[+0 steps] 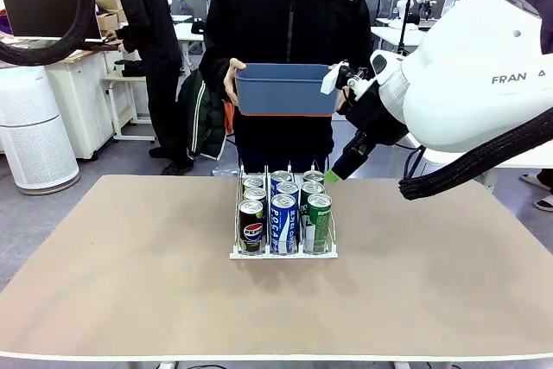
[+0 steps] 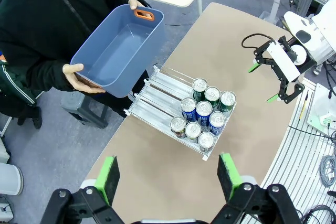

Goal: Fill the beverage cans into the dispenser.
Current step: Place the picked Sprite in the line of the Automatic Can Dispenser with the same cans.

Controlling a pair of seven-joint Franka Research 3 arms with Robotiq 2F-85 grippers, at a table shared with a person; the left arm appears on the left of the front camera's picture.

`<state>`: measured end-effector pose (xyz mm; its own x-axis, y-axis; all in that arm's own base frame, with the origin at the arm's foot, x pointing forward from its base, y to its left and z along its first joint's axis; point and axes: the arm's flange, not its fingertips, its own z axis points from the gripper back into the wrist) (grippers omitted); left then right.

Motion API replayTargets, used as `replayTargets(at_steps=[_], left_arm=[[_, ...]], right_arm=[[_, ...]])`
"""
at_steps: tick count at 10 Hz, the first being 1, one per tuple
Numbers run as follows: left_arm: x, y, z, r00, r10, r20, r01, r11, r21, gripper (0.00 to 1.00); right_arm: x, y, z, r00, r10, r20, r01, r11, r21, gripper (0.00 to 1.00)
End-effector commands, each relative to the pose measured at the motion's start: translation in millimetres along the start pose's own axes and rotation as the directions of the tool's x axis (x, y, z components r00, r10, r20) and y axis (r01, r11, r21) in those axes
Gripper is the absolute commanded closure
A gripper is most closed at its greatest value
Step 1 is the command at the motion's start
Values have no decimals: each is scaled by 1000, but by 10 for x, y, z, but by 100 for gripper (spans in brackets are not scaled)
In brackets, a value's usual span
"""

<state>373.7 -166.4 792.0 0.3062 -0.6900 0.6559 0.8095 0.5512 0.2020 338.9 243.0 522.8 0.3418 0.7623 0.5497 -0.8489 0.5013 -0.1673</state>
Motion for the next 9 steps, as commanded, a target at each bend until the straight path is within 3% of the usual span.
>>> replayTargets(at_steps=[1,5,6,9], left_arm=[[-2,3,2,1000,6,8,-6,1000,-8,0],[-2,3,2,1000,6,8,-6,1000,-8,0],[-2,3,2,1000,6,8,-6,1000,-8,0],[-2,3,2,1000,6,8,-6,1000,-8,0]], right_arm=[[25,-5,-13,1000,2,0,-2,1000,-4,0],[8,-2,8,1000,0,2,0,1000,-1,0],[121,-132,130,1000,-17,13,17,1000,0,0],[483,-956,700,989,-110,96,105,993,58,0]])
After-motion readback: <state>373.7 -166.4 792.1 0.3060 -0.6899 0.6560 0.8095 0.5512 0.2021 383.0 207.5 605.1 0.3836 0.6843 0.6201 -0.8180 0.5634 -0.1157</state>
